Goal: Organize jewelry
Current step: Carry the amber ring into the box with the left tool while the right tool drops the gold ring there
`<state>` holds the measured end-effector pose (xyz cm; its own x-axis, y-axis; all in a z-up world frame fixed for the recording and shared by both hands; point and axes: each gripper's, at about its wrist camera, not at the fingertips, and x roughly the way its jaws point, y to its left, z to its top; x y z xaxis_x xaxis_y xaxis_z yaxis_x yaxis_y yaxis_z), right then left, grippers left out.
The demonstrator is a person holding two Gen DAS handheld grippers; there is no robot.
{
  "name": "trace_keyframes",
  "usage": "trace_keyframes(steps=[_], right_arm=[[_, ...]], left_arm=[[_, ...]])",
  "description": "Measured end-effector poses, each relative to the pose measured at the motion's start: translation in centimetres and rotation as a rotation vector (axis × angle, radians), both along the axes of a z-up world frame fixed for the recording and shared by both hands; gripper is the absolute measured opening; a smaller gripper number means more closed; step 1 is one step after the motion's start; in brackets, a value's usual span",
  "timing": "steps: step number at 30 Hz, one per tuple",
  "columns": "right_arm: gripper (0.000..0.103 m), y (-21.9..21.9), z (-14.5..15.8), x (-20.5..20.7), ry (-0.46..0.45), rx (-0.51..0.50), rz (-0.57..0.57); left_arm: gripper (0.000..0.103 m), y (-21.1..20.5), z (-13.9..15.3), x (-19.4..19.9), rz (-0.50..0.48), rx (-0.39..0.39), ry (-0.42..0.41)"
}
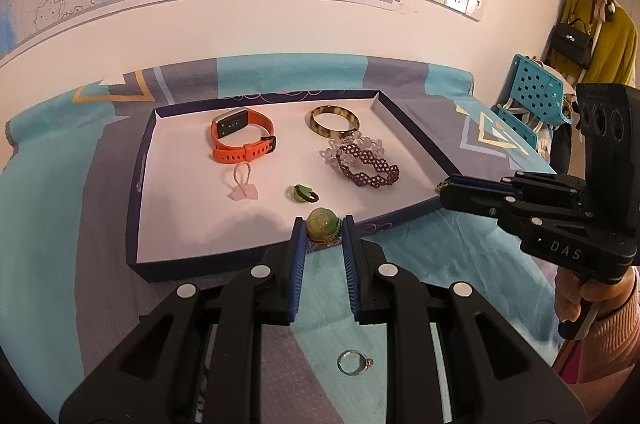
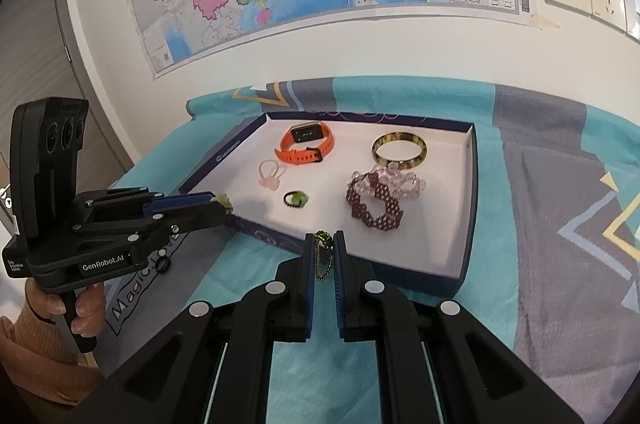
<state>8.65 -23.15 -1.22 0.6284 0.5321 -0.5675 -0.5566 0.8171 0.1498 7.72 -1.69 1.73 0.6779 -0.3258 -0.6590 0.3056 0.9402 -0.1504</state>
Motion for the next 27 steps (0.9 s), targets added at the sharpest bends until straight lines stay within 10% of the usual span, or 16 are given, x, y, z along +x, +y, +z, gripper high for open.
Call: trace_keyframes(steps=[27], right_arm=[[0.007, 1.7, -0.4, 4.6, 0.024, -0.045, 0.0]], left_arm=[[0.019, 0.0, -1.3, 3.4, 0.016, 0.027, 0.036]])
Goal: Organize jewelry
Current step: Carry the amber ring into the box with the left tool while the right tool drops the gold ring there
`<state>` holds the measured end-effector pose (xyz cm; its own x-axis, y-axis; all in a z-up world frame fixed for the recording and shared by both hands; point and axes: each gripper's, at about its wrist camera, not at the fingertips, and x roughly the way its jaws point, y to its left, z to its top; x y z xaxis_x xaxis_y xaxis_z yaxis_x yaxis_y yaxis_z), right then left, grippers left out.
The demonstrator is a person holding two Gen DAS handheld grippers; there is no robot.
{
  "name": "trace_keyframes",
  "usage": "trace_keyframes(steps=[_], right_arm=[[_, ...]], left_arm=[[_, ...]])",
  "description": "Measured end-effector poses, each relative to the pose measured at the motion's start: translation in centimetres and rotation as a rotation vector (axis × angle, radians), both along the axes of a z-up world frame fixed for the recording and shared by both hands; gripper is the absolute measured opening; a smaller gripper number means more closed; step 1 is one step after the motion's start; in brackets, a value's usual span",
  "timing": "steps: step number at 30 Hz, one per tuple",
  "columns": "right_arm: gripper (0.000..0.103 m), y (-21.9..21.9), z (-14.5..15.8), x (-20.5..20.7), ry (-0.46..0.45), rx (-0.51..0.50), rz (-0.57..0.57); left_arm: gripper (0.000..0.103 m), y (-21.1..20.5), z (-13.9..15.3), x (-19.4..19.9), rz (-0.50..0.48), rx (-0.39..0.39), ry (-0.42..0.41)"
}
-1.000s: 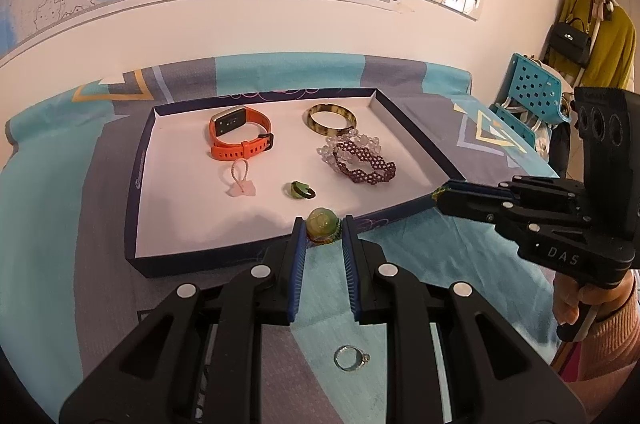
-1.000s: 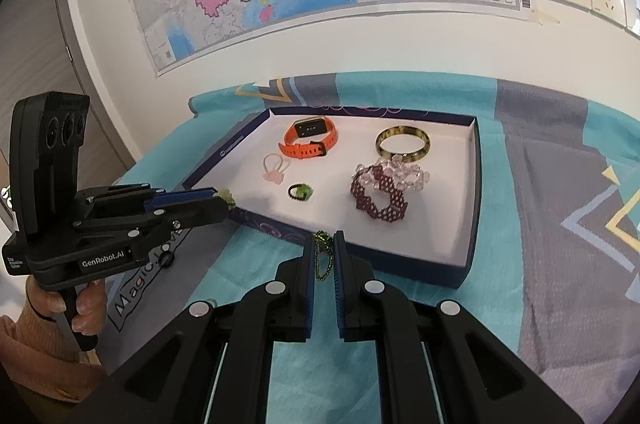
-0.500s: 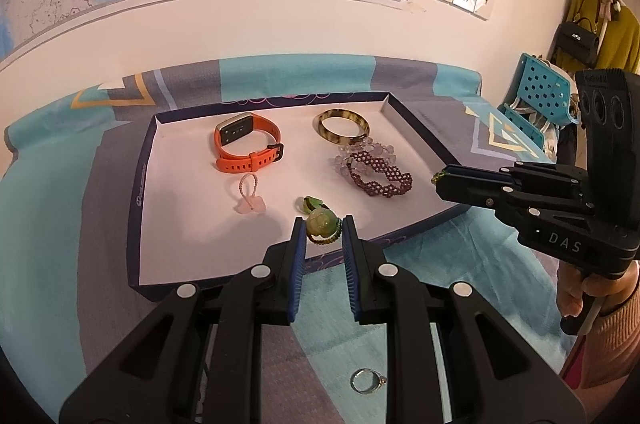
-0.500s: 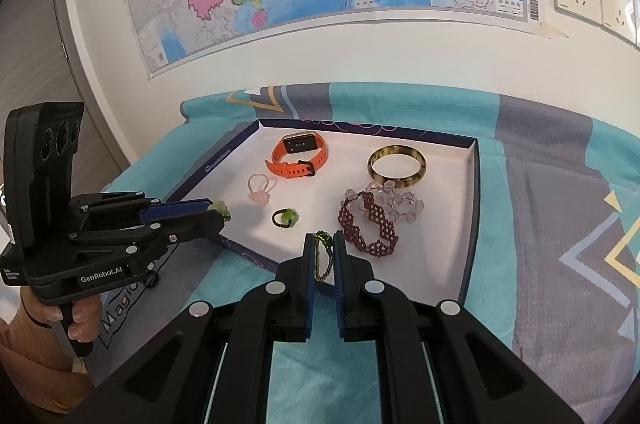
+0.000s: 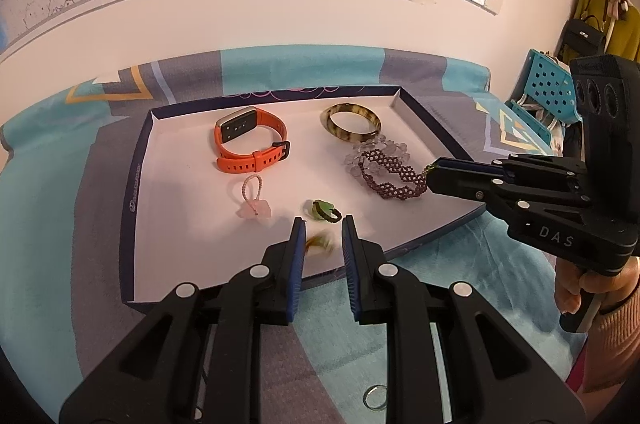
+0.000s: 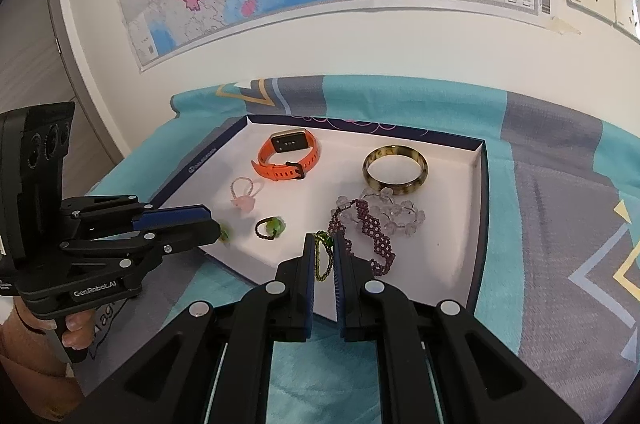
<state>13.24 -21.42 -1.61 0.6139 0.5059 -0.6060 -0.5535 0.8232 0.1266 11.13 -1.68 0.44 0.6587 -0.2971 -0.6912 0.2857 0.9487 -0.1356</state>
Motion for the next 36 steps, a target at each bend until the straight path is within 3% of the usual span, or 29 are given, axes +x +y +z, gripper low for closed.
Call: trace_keyframes(steps=[23, 36], right_arm=[[0.011, 0.7, -1.7, 3.3, 0.063, -0.021, -0.067], [0.011, -1.0, -0.8, 1.3, 0.041, 0.04, -0.081]], left_arm=[[0.019, -0.3, -1.2, 1.4, 0.0, 0.015, 0.032], [0.048, 0.2, -0.4, -0.1, 0.006, 0.004, -0.008]])
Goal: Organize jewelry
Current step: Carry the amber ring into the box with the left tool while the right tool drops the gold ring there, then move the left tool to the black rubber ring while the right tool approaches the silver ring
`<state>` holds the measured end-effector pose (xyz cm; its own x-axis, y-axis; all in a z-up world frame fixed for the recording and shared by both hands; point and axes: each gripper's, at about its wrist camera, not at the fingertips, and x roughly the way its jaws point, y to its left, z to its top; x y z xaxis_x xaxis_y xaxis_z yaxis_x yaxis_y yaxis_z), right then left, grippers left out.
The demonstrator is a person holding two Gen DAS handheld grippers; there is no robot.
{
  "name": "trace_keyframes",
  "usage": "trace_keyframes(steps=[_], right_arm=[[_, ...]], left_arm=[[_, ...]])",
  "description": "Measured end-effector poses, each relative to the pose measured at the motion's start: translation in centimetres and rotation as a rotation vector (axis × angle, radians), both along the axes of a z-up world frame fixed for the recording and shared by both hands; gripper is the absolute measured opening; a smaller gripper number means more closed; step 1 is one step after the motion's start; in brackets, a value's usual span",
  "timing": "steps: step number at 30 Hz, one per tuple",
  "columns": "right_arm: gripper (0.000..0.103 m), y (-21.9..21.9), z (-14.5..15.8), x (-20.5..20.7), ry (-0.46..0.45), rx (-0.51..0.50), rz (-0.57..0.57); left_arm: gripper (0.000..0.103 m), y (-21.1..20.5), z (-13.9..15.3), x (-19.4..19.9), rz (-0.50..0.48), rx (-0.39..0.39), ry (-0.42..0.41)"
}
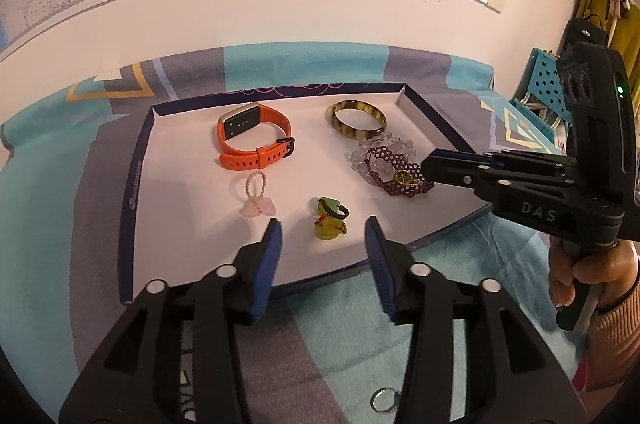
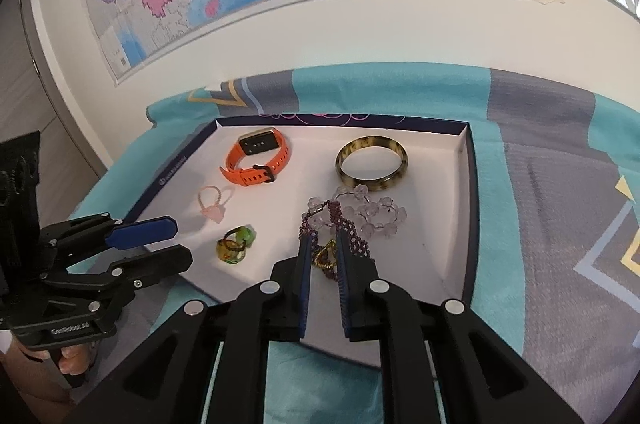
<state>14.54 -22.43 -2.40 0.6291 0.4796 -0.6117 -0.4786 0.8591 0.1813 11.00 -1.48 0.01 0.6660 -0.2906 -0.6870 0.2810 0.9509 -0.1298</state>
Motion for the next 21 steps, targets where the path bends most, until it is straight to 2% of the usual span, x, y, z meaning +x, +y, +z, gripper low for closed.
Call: trace_keyframes(steps=[5, 8, 15, 17, 21], right_arm=[[0.014, -0.2, 0.3, -1.7, -0.008, 0.008, 0.02], [0.018, 0.0, 0.5, -2.8, -0.017, 0.009, 0.043], [0.02, 0.5, 0.2, -5.0, -0.022, 0.005, 0.085], [0.026, 0.5, 0.0, -5.5, -0.021, -0.001, 0.089], [0.028, 0.6, -0.4, -6.2, -0.017, -0.007, 0.093]], left_arm=[[0.055, 0.4, 0.3, -1.0, 0.003, -0.009, -0.015], [0.056, 0.4, 0.4, -1.7, 0.006, -0.005, -0.025], [0.06, 0.6, 0.6, -3.2, 0.014, -0.016, -0.028], [0.061, 0.6, 0.7, -3.7, 0.015, -0.015, -0.032], [0.063, 0.6, 0.8, -4.4, 0.015, -0.006, -0.04]])
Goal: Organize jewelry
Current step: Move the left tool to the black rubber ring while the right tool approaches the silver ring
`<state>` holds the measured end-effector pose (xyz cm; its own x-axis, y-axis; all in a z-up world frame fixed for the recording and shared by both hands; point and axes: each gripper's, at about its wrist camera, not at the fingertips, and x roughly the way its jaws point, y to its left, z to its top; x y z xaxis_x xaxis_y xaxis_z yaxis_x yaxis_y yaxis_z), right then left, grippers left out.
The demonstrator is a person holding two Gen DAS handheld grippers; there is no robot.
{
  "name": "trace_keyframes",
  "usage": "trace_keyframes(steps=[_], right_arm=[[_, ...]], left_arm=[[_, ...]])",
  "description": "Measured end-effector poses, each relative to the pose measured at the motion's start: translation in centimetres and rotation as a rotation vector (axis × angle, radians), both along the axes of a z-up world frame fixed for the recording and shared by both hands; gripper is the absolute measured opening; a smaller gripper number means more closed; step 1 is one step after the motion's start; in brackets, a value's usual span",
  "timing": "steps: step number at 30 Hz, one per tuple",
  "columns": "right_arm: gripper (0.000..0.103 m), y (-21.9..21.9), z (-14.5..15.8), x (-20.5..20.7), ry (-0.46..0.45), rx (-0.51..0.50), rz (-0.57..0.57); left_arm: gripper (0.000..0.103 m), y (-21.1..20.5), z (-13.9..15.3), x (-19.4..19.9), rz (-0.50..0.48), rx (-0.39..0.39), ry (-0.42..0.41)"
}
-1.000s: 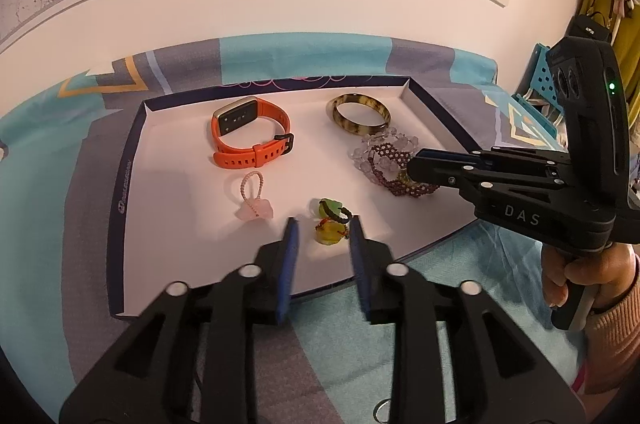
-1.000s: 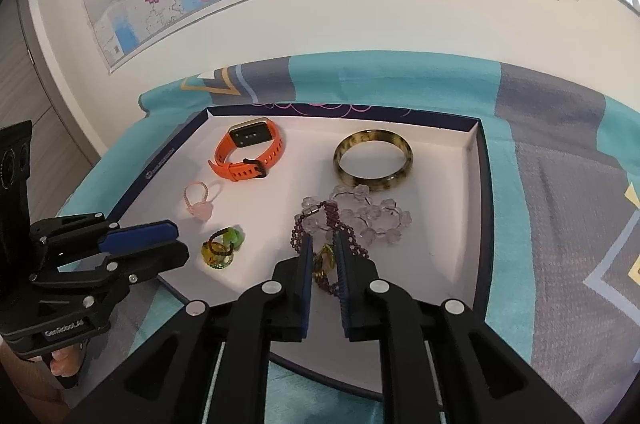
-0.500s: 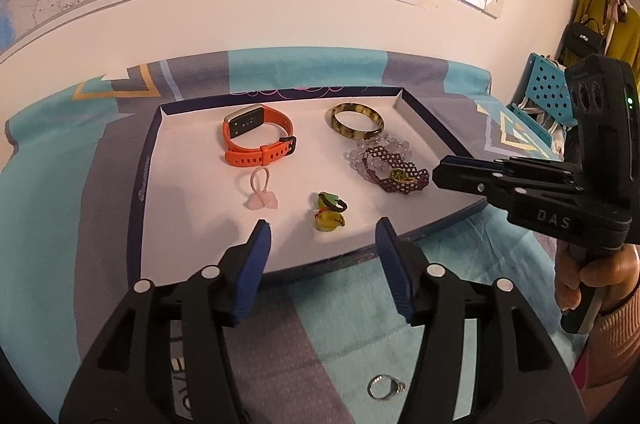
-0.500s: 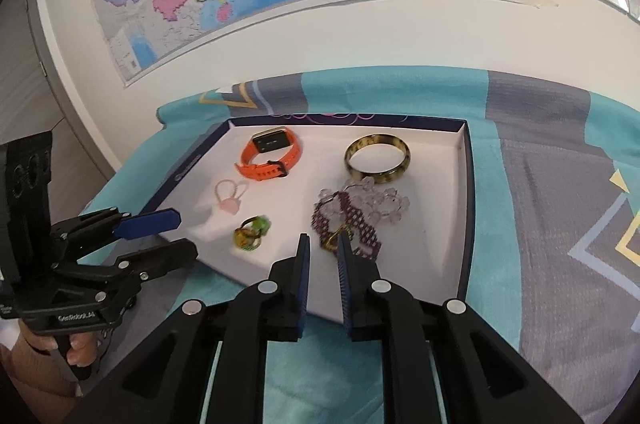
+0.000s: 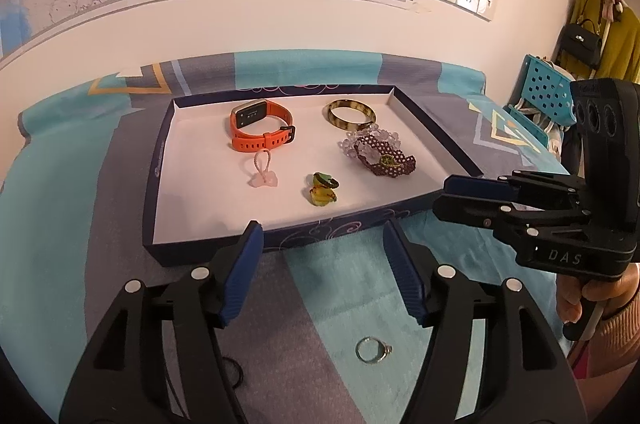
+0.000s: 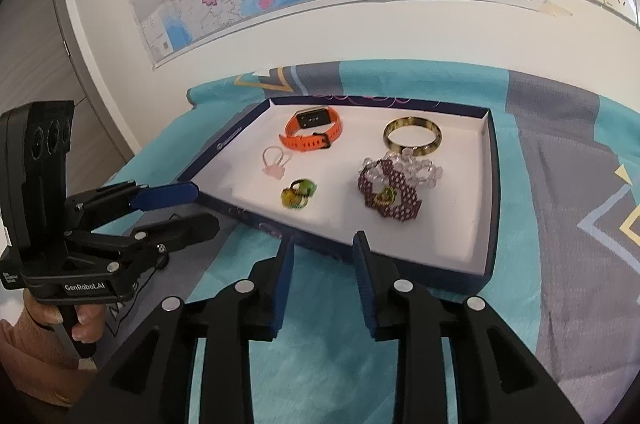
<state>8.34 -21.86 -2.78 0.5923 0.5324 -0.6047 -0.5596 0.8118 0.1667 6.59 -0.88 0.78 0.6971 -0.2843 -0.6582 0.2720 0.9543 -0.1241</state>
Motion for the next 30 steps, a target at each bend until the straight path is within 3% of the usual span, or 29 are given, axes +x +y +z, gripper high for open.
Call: trace_keyframes(steps=[11, 14, 22, 25, 30], right_arm=[[0.03, 1.5, -1.7, -1.9, 0.026, -0.016, 0.049], [0.03, 2.1, -2.0, -2.4, 0.031, -0.023, 0.07], [0.031, 3.4, -2.8, -3.6, 0.051, -0.032, 0.112], [0.037, 3.9, -3.1, -4.1, 0.056, -0.038, 0.125], [0.037, 4.7, -3.6, -4.7, 0.062, -0.053, 0.139]], left_arm=[[0.067, 1.9, 0.1, -2.5, 0.018, 0.005, -0.019], [0.072, 3.0, 0.0, -3.3, 0.034, 0.017, -0.018], [0.072, 5.7, -1.6, -5.2, 0.098, 0.02, 0.026], [0.072, 6.1, -2.6, -5.6, 0.105, 0.014, 0.055], [0.065, 6.2, -3.0, -5.7, 0.099, 0.008, 0.066]])
